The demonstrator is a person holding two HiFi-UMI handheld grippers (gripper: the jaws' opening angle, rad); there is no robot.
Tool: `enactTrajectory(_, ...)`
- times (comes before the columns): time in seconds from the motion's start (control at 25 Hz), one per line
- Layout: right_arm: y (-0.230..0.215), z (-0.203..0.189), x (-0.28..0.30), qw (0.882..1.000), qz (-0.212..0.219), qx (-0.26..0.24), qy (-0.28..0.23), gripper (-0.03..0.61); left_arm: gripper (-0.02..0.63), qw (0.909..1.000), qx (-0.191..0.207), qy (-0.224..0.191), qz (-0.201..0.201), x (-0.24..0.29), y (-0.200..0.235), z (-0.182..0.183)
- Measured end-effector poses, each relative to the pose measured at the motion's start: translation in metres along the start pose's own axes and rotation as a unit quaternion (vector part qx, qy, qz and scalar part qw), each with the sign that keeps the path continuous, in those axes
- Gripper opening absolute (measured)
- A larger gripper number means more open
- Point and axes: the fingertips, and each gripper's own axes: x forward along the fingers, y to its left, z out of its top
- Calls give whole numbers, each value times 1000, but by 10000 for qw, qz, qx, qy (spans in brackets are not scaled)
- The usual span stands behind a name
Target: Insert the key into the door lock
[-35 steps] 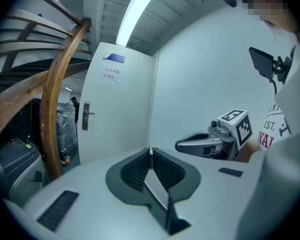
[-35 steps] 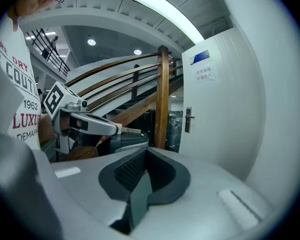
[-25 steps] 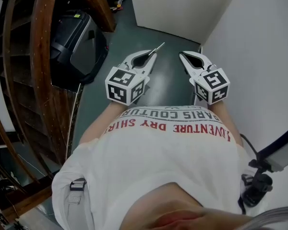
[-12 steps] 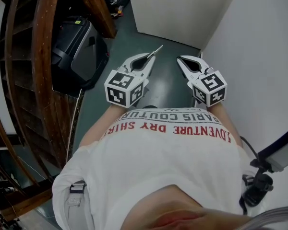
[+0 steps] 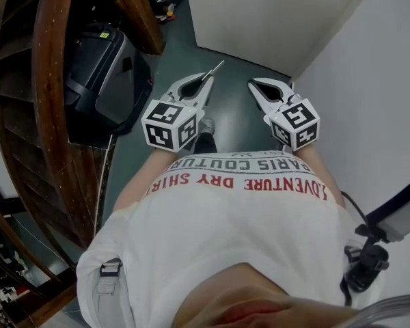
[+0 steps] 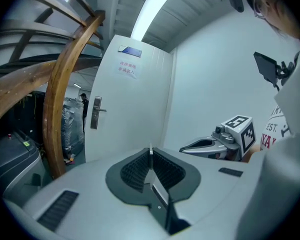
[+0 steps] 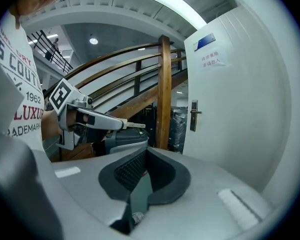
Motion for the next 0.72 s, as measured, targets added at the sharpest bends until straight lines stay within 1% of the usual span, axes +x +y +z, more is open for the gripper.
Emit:
enactTrajectory(0.08,-44,8,46,10000,43,29,19,2,23,10000,-72,17,68,44,45,12)
enactTrajectory(0.16,-92,15,101,9999,71,80,4,2,23,9998,-88,64,149,92,100,24)
enactTrajectory(0.28,-143,22,170,9998,-7,213,-20,2,23,9998,-71,157,135,143,172,39)
enactTrajectory(0.36,-172,39,214,9997,-54,251,-7,2,23,9997,-57,182,155,168,218,60)
enactTrajectory(0.48,-215,79,278,9998,-57,192,-16,2,23,9997,-84,137,204,205,287,105)
enactTrajectory(0.6,-243,109,318,9999,-114,83,-82,2,23,9999,-7,27,145,233,331,140)
enactTrajectory(0.72,-262,122,335,9996,-231,-4,-136,3,23,9999,92,-97,32,257,352,159)
